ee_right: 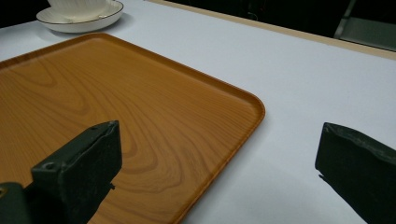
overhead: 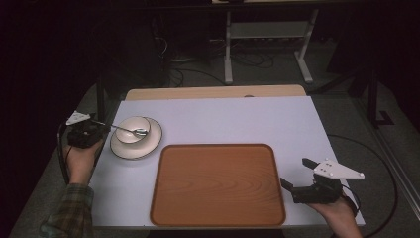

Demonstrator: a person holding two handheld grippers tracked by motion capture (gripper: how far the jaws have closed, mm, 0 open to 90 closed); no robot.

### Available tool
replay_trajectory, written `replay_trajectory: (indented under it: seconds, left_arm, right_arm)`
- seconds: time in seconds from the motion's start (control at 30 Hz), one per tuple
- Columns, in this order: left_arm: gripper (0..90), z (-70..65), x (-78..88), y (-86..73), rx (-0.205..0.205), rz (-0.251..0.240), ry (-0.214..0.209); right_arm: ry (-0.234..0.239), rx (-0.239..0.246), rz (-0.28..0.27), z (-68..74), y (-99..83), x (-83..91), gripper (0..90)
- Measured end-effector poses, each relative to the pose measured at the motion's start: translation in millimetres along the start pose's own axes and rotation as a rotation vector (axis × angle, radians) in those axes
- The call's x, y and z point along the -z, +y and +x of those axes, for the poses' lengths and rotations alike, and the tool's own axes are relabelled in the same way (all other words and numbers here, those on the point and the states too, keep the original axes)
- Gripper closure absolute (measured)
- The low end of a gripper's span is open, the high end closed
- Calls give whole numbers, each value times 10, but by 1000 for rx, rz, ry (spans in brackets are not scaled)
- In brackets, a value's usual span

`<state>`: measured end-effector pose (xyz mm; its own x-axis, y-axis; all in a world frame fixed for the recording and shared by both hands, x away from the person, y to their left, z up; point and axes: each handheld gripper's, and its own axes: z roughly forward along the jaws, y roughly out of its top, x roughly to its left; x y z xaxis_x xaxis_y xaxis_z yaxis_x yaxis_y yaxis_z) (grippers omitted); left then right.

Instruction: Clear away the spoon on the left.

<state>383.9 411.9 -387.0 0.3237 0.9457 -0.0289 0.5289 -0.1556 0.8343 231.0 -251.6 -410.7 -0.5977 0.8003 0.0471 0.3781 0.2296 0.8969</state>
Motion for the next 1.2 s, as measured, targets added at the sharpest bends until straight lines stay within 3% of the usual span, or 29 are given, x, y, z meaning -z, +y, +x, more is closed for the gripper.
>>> replay_trajectory:
  seconds: [0.37, 0.7, 0.77, 0.83, 1.0, 1.2]
  left_arm:
    - [893, 43, -113, 68, 14, 9, 3]
    - [824, 17, 46, -43, 70, -43, 6]
    - [766, 22, 53, -46, 68, -32, 8]
    - [705, 33, 86, -70, 92, -42, 8]
    - [489, 24, 44, -88, 110, -27, 1]
    - [390, 16, -38, -22, 125, -36, -2]
  right_arm:
    - [0, -1, 1, -6, -4, -3, 0]
    - [0, 0, 0, 0, -5, 2, 0]
    - [0, 1, 0, 1, -4, 2, 0]
    - [1, 4, 2, 5, -3, 0, 0]
    - [-1, 4, 1, 5, -2, 3, 0]
    - [2, 10, 5, 7, -3, -8, 0]
